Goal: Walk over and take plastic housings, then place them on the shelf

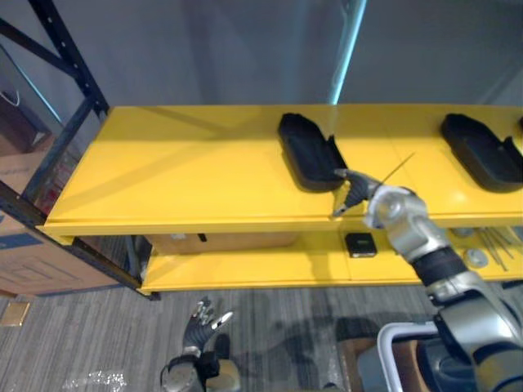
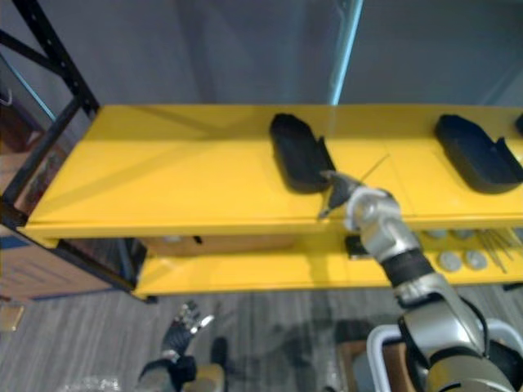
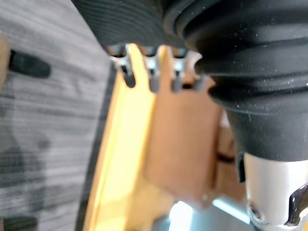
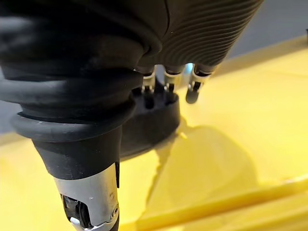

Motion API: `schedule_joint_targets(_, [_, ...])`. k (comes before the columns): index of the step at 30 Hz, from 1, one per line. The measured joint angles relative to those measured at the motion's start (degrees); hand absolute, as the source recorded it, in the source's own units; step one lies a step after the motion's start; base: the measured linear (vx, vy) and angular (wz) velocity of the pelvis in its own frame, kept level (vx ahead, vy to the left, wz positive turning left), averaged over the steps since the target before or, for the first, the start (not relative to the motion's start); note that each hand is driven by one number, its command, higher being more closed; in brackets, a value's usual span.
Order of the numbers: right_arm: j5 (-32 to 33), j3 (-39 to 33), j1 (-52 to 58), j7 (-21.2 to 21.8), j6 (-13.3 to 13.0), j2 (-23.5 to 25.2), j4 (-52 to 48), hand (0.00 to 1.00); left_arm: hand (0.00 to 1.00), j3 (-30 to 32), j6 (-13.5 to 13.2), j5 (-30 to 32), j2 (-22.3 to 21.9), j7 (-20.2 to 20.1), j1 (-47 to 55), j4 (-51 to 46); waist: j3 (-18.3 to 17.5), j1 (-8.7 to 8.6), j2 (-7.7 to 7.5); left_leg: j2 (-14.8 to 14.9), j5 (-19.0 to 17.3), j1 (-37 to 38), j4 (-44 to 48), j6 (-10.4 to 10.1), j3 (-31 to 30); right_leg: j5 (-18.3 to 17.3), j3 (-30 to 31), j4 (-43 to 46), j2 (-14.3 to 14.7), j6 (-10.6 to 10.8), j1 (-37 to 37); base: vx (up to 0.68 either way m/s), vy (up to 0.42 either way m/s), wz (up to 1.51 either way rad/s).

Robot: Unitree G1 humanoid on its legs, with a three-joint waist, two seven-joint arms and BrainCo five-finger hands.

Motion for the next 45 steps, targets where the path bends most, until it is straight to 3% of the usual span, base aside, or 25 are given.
schedule_joint_targets(7, [1.38, -0.02, -0.02, -1.36, -1.32, -0.61, 1.02, 0.0, 0.0, -0.02, 0.09, 0.0, -0.03, 0.01, 0.06, -0.15, 0.0, -0.01, 0.0, -0.01, 0.06, 0.0, 0.0, -0.09, 0.0, 0.13, -0.04, 0.0, 0.01, 0.21, 0.0, 0.0, 0.0, 0.0])
schedule_joint_targets(11, [-0.35, -1.53, -0.02, -10.75, -5.36, -0.62, 0.52, 0.0, 0.0, -0.14, 0.1, -0.02, -0.04, 0.07, 0.08, -0.18, 0.01, 0.0, -0.01, 0.0, 0.08, -0.02, -0.02, -0.13, -0.01, 0.13, -0.03, 0.01, 0.02, 0.19, -0.01, 0.0, 0.0, 0.0])
schedule_joint_targets(13, [-4.01, -4.08, 0.05, -19.92, -7.42, -0.48, -1.83, 0.0, 0.0, -0.41, 0.32, -0.09, -0.19, 0.19, 0.21, -0.81, 0.09, -0.03, 0.12, -0.09, 0.33, -0.1, -0.02, -0.49, -0.06, 0.11, -0.07, 0.15, -0.05, 0.17, -0.23, 0.0, 0.0, 0.0])
schedule_joint_targets(16, [-8.62, -6.2, 1.04, -28.75, -8.07, 0.14, -6.74, 0.0, 0.0, -0.44, 0.47, -0.13, -0.42, 0.54, 0.6, -2.75, 0.2, -0.06, 0.36, -0.12, 0.45, -0.71, -0.02, -0.62, -0.05, -0.07, 0.12, 0.53, -0.17, -0.04, -1.09, -0.01, 0.0, 0.0])
schedule_joint_targets(19, [-10.69, -5.85, 1.83, -33.97, -10.33, 0.97, -9.44, 0.0, 0.0, -0.54, 0.47, -0.17, -0.51, 0.62, 0.55, -2.97, 1.0, -0.22, 1.24, -0.22, 0.73, -1.36, -0.02, -0.81, -0.04, -0.2, 0.3, 1.19, -0.42, -0.2, -2.09, -0.04, 0.002, -0.01])
schedule_joint_targets(21, [-11.64, -5.37, 1.93, -34.87, -12.0, 1.06, -9.45, 0.0, 0.0, -0.49, 0.35, -0.67, -0.51, 0.58, 0.56, -2.97, 1.4, -0.17, 1.95, -0.38, 0.8, -1.31, -0.02, -0.78, -0.07, -0.21, 0.28, 1.33, -0.6, -0.17, -2.08, -0.04, 0.001, 0.01])
schedule_joint_targets(24, [-11.67, -2.99, 1.9, -34.08, -14.99, 1.02, -9.51, 0.0, 0.0, -0.44, -0.02, -2.21, -0.5, 0.49, 0.74, -2.97, 1.83, -0.17, 2.72, -0.51, 0.84, -1.34, -0.02, -0.79, -0.08, -0.21, 0.28, 1.4, -0.77, -0.15, -2.18, -0.02, -0.002, 0.0])
schedule_joint_targets(28, [-8.8, 3.39, 0.56, -23.36, -16.18, 0.14, -9.55, 0.0, 0.0, -0.3, -0.12, -2.26, -0.5, -0.09, 0.69, -2.96, 2.14, -0.17, 2.89, -0.88, 1.19, -2.16, 0.0, -0.73, -0.17, -0.18, 0.31, 1.79, -1.21, -0.07, -3.13, 0.0, 0.0, 0.0])
schedule_joint_targets(32, [-2.09, 8.28, -3.73, -11.59, -12.73, -2.4, -9.17, 0.0, 0.0, 0.67, -0.18, -2.25, -0.46, -0.48, 0.64, -2.96, 4.54, 0.05, 3.1, -1.03, 1.51, -2.27, -0.01, -0.7, -0.21, -0.16, 0.5, 2.63, -1.58, 0.01, -3.66, -0.06, 0.0, 0.0])
schedule_joint_targets(35, [-0.15, 9.87, -6.42, -7.6, -10.86, -4.09, -8.46, 0.0, 0.0, 0.81, -0.18, -2.25, -0.49, -0.52, 0.51, -2.97, 5.38, -0.04, 3.42, -1.3, 1.77, -2.9, -0.01, -0.59, -0.24, -0.26, 0.54, 3.38, -2.07, -0.05, -4.48, -0.06, 0.006, 0.02])
schedule_joint_targets(40, [-0.27, 10.49, -10.02, -2.88, -8.57, -4.86, -6.53, 0.0, 0.0, 0.66, -0.18, -2.24, -0.38, -0.47, 0.27, -3.15, 6.5, 0.02, 3.79, -1.28, 1.91, -3.33, -0.02, -0.52, -0.25, -0.24, 0.7, 3.78, -2.2, -0.03, -5.04, -0.05, -0.002, 0.0])
schedule_joint_targets(45, [-0.71, 11.76, -13.52, -2.62, -7.39, -4.89, -3.74, 0.0, 0.0, 0.37, -0.01, -2.25, -0.22, -0.37, -0.56, -3.17, 6.91, 0.12, 3.85, -1.13, 1.91, -4.14, 0.0, -0.46, -0.19, -0.19, 0.8, 3.89, -2.07, -0.08, -5.96, -0.02, -0.006, 0.0])
